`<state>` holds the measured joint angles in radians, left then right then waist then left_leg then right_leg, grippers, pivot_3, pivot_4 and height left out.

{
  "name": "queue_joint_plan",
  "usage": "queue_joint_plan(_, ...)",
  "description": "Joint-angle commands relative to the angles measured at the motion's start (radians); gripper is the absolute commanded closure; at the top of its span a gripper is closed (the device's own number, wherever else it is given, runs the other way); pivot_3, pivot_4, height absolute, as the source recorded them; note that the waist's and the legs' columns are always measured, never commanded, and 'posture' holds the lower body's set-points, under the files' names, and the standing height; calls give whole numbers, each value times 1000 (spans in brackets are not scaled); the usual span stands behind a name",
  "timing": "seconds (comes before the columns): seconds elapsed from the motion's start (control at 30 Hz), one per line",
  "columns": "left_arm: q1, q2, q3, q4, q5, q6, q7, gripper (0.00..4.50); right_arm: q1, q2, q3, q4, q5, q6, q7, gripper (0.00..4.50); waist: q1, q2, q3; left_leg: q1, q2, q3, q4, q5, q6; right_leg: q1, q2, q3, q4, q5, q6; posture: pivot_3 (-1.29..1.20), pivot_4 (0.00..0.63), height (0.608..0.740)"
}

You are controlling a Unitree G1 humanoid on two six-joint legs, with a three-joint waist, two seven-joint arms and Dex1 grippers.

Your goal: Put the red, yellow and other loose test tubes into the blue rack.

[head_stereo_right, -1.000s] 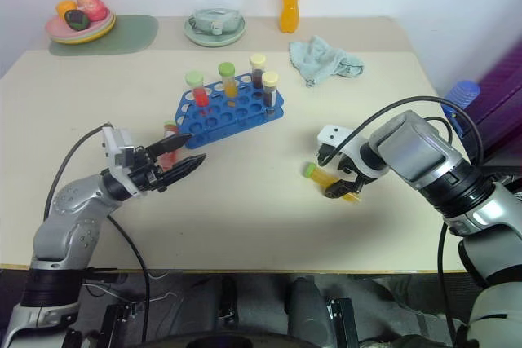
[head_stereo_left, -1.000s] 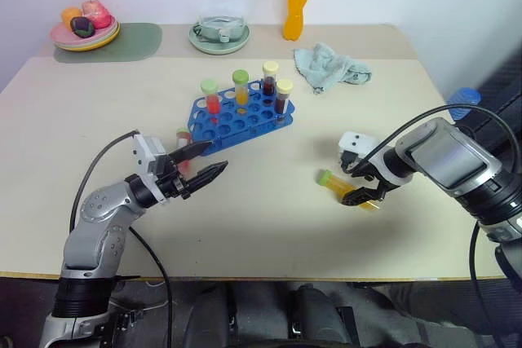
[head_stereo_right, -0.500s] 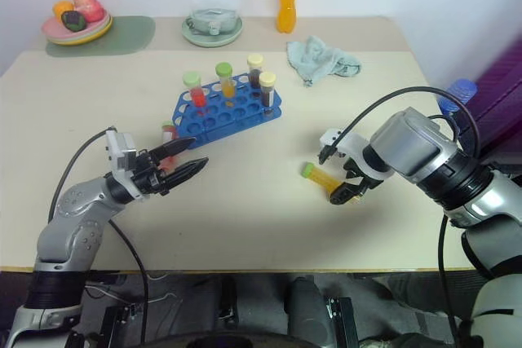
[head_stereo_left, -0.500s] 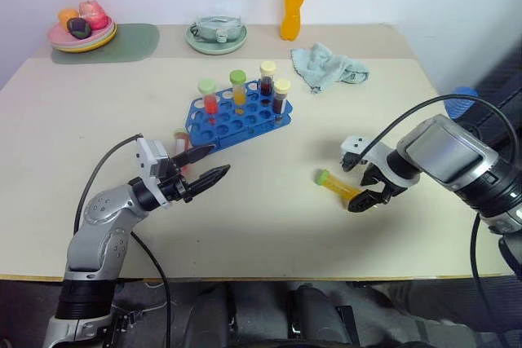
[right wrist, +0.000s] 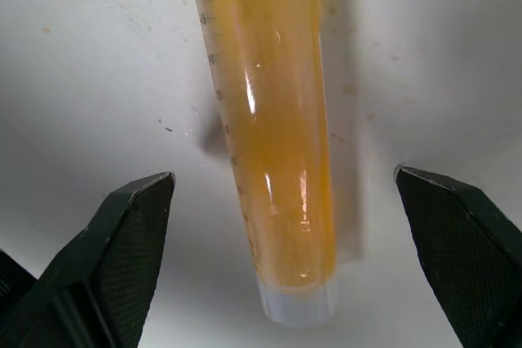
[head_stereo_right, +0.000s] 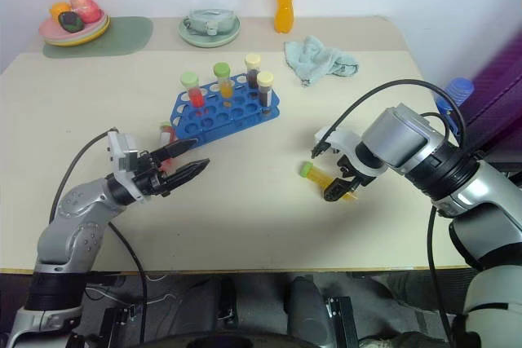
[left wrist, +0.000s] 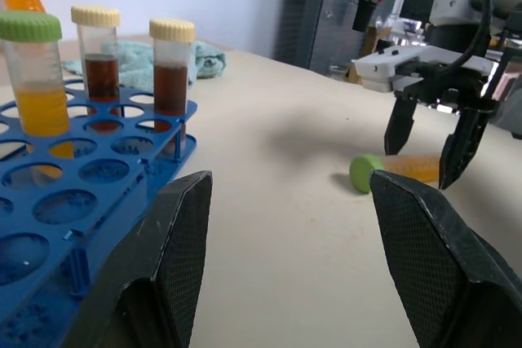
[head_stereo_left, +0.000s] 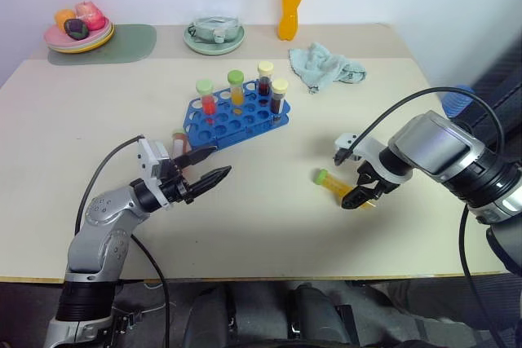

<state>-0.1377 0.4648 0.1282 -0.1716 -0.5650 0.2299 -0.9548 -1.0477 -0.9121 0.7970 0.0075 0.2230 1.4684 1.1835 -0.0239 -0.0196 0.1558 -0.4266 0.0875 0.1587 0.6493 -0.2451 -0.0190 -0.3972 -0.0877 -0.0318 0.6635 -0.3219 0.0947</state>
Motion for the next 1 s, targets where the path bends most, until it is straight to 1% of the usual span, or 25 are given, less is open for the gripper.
queue_joint_plan(0.03, 4, -5, -7, -15, -7, -17, -9, 1365, -33, 37, 1, 7, 20, -9, -17, 85, -4, 0, 0, 0, 0, 0, 0, 0, 0, 0, 0, 0, 0, 0, 0, 0, 150, 740)
queue_joint_plan(0.17, 10, -6, -5, -1, -4, -28, -21, 1365, -40, 68, -6, 27, 14, -11, -47, 85, -22, 0, 0, 0, 0, 0, 0, 1, -1, 0, 0, 0, 1, 0, 0, 0, 150, 740)
queue_joint_plan(0.57, 32, -5, 3, 36, 1, -68, -55, 1365, -52, 126, -26, 64, 11, -16, -109, 85, -45, -2, -1, 3, 2, 0, 0, 1, -2, 2, 2, 0, 2, 0, -1, 0, 150, 740)
queue_joint_plan(0.8, 38, -7, 2, 61, 4, -93, -67, 1365, -62, 153, -42, 83, 8, -31, -138, 85, -48, -3, -2, 5, 5, 0, 0, 1, -2, 2, 4, 1, 2, 1, -2, 0, 150, 740)
queue_joint_plan(0.83, 38, -8, 3, 64, 4, -96, -69, 1365, -61, 154, -42, 83, 8, -34, -140, 318, -48, -3, -2, 5, 6, 1, 0, 1, -2, 2, 5, 1, 2, 2, -3, 0, 150, 740)
queue_joint_plan(0.9, 37, -8, 4, 71, 5, -101, -73, 1365, -60, 155, -42, 84, 11, -36, -142, 924, -48, -3, -2, 5, 7, 1, 0, 1, -2, 2, 6, 1, 2, 2, -4, 0, 150, 740)
queue_joint_plan(1.0, 37, -7, 5, 78, 2, -108, -81, 1365, -58, 157, -43, 84, 16, -38, -150, 2405, -45, -2, -1, 5, 8, 1, -1, 1, -2, 1, 7, 1, 2, 2, -4, 0, 150, 740)
